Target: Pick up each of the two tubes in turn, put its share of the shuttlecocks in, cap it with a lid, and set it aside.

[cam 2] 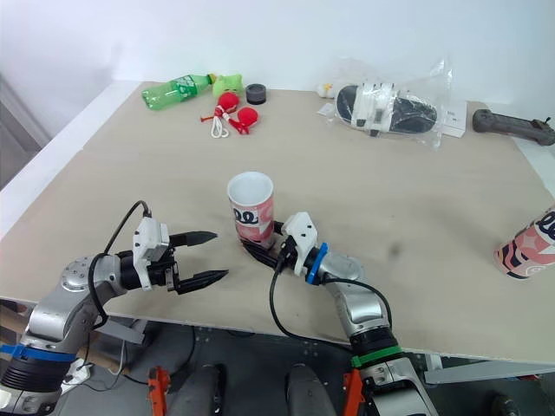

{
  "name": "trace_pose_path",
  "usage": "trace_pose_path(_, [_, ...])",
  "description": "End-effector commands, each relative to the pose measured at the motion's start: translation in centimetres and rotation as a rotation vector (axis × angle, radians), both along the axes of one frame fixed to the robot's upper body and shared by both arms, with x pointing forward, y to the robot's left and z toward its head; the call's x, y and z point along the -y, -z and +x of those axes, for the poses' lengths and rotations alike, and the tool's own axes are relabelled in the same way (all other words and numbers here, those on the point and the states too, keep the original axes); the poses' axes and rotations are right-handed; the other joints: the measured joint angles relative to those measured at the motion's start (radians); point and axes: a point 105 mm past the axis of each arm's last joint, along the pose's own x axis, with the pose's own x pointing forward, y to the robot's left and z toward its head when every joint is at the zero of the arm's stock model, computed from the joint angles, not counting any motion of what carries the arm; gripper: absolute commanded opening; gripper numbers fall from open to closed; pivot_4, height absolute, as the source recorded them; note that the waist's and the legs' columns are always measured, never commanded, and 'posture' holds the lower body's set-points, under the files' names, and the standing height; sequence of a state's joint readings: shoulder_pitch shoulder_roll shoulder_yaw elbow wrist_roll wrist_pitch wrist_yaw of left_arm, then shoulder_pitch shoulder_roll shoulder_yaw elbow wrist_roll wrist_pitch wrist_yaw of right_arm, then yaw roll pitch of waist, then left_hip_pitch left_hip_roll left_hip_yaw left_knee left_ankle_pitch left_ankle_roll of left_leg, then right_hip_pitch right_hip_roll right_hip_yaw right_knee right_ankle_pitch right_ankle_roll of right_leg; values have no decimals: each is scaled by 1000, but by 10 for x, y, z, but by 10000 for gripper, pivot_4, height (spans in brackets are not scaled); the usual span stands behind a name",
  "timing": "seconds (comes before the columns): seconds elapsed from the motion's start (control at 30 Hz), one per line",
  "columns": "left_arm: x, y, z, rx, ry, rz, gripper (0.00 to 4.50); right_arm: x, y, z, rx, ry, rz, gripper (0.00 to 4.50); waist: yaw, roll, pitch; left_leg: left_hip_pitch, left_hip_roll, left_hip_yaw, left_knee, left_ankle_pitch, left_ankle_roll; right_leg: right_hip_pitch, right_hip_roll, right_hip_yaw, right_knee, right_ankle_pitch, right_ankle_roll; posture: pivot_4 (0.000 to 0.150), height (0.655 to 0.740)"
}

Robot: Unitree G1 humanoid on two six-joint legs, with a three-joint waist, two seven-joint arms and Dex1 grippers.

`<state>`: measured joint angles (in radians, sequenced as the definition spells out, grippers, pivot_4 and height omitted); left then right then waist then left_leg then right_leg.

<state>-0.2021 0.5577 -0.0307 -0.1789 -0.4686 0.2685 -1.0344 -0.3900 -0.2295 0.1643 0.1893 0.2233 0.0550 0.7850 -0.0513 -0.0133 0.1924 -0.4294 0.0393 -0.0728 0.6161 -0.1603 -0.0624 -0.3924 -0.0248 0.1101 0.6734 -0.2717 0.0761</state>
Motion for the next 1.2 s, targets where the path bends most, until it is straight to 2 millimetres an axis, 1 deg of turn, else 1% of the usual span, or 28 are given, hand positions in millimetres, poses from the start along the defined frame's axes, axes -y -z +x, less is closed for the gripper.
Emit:
trace_pose_path(0.03, [2, -5, -1, 35, 7, -1, 45000, 2, -12, 1, 36, 3, 28, 31125, 0, 0, 0, 0, 0, 0, 0, 0, 0, 0, 0, 0, 0, 0, 0, 1500, 7400])
trace_pose_path(0.13, [2, -6, 2, 37, -3, -6, 45000, 11, -20, 1, 48, 40, 52, 31125, 0, 0, 0, 0, 0, 0, 0, 0, 0, 0, 0, 0, 0, 0, 0, 1500, 7400])
trace_pose_path(0.2, [4, -11, 5, 41, -14, -29, 45000, 27, -32, 5, 63, 118, 95, 31125, 2, 0, 0, 0, 0, 0, 0, 0, 0, 0, 0, 0, 0, 0, 0, 1500, 7400])
trace_pose_path(0.23, [5, -15, 7, 42, -20, -45, 45000, 40, -39, 8, 75, 177, 120, 31125, 4, 0, 0, -1, 0, 0, 0, 0, 0, 0, 0, 0, 0, 0, 0, 1500, 7400])
trace_pose_path(0.3, [11, -21, 12, 49, -32, -69, 45000, 68, -51, 13, 91, 314, 165, 31125, 6, 0, 0, -1, 0, 0, 0, 0, 0, -1, 0, 0, 0, 0, 0, 1500, 7400])
trace_pose_path(0.37, [17, -26, 17, 60, -34, -83, 45000, 98, -59, 17, 117, 456, 173, 31125, 6, 0, 0, -2, -1, 0, 1, 0, 0, -1, -1, 0, 0, 0, 1, 1500, 7400])
trace_pose_path(0.4, [22, -31, 20, 68, -33, -100, 45000, 116, -63, 19, 132, 545, 183, 31125, 6, 0, 0, -2, -1, 0, 1, 0, 0, 0, -1, 0, -1, 1, 1, 1500, 7400])
trace_pose_path(0.43, [28, -38, 25, 77, -35, -122, 45000, 140, -67, 22, 149, 666, 177, 31125, 5, 0, 0, -2, -1, 0, 1, 0, 0, 0, -1, 0, -1, 1, 1, 1500, 7400])
trace_pose_path(0.47, [33, -44, 29, 86, -34, -141, 45000, 159, -72, 22, 165, 760, 186, 31125, 6, 0, 0, -1, -1, 0, 1, 0, 0, 0, -1, 0, -1, 1, 1, 1500, 7400])
trace_pose_path(0.53, [44, -53, 32, 100, -8, -167, 45000, 193, -73, 23, 177, 944, 171, 31125, 5, 0, 0, -2, -1, 0, 0, 0, 0, -1, -1, 0, -1, 1, 1, 1500, 7400])
trace_pose_path(0.6, [55, -62, 34, 122, 23, -186, 45000, 224, -70, 21, 178, 1121, 148, 31125, 5, 0, 0, -2, -1, 0, 0, 0, 0, -1, -1, 0, -2, 1, 2, 1500, 7400])
trace_pose_path(0.67, [63, -70, 35, 141, 53, -201, 45000, 246, -64, 19, 165, 1239, 147, 31125, 0, 0, 0, -2, -2, 0, 0, 0, 0, -1, -1, 1, -2, 1, 2, 1500, 7400])
trace_pose_path(0.73, [69, -74, 34, 151, 80, -208, 45000, 257, -57, 18, 140, 1296, 153, 31125, -4, 0, 0, -1, -1, 1, -2, 0, 0, -1, -1, 2, -3, 1, 1, 1500, 7400])
trace_pose_path(0.87, [73, -75, 34, 157, 99, -203, 45000, 274, -45, 16, 107, 1382, 163, 31125, -10, 0, 0, 0, -1, 1, -4, 0, 0, -1, 0, 2, -3, 0, 1, 1500, 7400])
trace_pose_path(1.03, [75, -74, 32, 159, 106, -210, 45000, 296, -41, 10, 107, 1509, 210, 31125, -10, 0, 0, -1, -2, 2, -4, 0, 0, -1, -1, 2, -3, 0, 1, 1500, 7400])
trace_pose_path(1.2, [73, -73, 31, 158, 99, -213, 45000, 296, -34, 12, 87, 1518, 223, 31125, -10, 0, 0, -1, -2, 2, -5, 0, 0, -1, -1, 2, -3, 0, 1, 1500, 7400])
